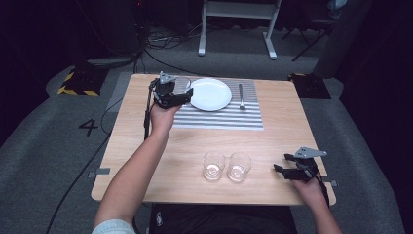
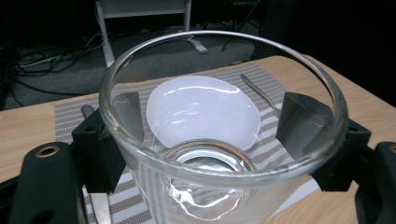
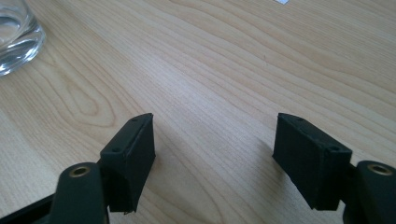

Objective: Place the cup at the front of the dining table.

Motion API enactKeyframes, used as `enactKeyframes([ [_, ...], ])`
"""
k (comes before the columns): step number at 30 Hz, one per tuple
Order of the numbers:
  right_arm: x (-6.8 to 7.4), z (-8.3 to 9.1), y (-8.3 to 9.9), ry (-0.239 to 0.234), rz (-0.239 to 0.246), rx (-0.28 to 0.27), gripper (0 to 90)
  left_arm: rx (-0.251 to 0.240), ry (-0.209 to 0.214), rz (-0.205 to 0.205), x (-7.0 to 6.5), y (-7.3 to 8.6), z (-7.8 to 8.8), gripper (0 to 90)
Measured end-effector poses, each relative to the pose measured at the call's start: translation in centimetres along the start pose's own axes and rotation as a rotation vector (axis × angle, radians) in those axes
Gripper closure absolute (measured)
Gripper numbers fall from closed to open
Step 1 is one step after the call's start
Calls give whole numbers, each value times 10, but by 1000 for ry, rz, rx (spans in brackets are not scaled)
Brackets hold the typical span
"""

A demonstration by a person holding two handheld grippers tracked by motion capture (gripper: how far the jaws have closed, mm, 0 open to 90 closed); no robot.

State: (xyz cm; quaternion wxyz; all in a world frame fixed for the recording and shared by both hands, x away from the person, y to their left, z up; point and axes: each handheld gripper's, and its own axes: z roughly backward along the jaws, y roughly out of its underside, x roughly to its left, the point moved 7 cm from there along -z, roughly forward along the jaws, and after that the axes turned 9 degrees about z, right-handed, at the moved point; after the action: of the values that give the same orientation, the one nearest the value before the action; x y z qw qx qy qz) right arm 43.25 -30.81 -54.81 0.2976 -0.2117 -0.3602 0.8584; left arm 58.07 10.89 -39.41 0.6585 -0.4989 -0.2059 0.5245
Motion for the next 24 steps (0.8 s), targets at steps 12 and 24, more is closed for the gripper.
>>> enactKeyframes([
  [12,0,0,0,-1,0,0,297,92,-29,-10,24,-3,-29,202],
  [24,0,0,0,-4,-2,1,297,206,-71,48,50,14,-53,202],
])
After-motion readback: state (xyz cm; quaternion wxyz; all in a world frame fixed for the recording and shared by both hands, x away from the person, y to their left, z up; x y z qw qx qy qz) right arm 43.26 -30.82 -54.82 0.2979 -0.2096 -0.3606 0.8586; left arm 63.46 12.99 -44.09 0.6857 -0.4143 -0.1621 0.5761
